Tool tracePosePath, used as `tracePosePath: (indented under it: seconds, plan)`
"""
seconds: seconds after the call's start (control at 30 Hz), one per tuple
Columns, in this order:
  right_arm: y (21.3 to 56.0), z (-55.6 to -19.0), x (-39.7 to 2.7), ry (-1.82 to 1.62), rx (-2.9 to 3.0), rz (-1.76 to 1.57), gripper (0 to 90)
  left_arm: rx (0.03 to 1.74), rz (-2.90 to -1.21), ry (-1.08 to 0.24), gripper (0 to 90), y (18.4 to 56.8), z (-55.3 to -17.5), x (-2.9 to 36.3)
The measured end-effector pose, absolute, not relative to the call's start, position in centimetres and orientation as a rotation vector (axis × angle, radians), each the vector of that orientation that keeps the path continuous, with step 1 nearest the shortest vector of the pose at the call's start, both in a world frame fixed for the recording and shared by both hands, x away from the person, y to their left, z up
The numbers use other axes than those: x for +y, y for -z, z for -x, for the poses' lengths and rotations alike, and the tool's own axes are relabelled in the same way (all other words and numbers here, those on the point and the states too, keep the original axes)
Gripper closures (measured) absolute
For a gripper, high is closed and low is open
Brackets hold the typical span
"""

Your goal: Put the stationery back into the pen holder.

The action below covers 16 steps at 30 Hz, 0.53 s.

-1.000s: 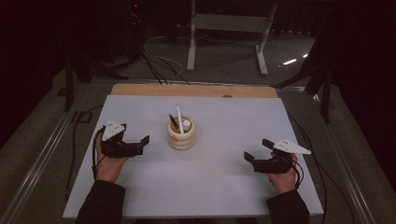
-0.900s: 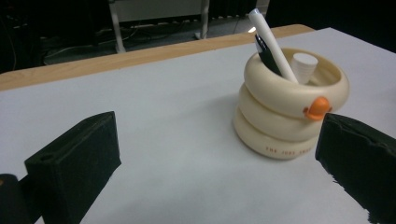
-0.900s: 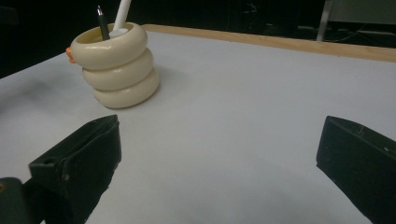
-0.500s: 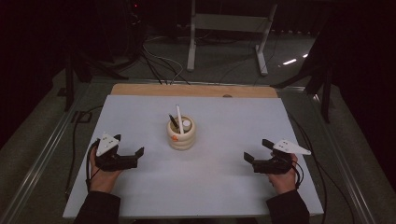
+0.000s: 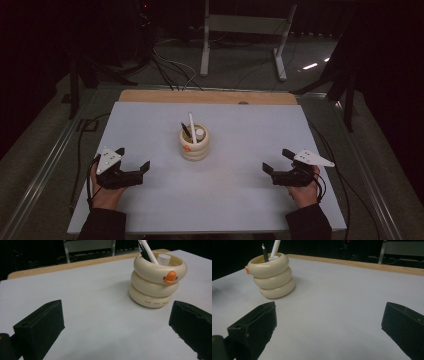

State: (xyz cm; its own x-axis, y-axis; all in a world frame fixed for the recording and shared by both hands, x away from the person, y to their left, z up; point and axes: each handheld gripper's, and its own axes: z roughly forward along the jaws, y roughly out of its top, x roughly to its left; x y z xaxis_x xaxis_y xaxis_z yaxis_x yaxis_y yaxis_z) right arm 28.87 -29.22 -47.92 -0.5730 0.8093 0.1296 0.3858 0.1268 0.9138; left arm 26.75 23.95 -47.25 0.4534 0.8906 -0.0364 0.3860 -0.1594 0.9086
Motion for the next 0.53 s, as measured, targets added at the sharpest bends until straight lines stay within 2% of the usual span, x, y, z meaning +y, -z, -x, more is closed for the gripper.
tracePosePath:
  seconds: [0.53]
  plan:
    - [48.17, -28.95, -29.49, -1.367, 1.981, -1.162, 0.0, 1.157, -1.714, -0.682, 0.3, 47.34, -26.89, 24.86]
